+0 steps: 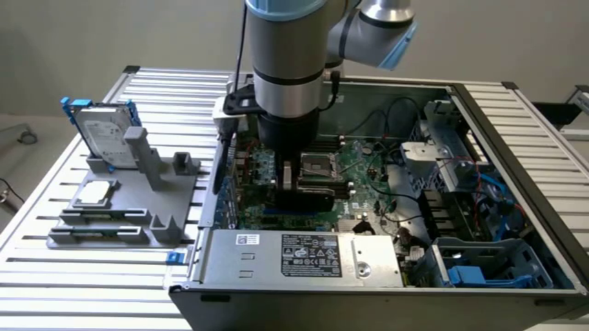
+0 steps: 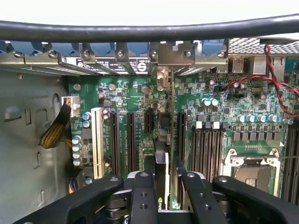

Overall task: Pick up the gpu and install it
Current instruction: 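Insert the gpu into the slot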

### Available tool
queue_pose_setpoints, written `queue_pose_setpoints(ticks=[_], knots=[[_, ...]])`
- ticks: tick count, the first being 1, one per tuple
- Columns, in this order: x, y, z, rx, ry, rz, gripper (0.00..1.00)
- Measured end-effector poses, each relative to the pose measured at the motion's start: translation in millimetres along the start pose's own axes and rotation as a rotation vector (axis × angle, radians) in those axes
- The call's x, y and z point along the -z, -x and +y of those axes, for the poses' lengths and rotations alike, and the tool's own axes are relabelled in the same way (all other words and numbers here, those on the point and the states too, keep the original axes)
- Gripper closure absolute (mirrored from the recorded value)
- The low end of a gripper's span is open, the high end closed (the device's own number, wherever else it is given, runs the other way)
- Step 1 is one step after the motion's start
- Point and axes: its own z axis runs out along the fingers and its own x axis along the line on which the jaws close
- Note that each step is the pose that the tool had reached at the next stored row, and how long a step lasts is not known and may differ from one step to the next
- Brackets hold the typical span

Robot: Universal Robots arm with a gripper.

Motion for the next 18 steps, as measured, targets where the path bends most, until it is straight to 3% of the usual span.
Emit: queue_pose_setpoints(ticks=[18], knots=[[-4.2,0.0,0.1,0.009,0.0078,-0.0013,0.73]])
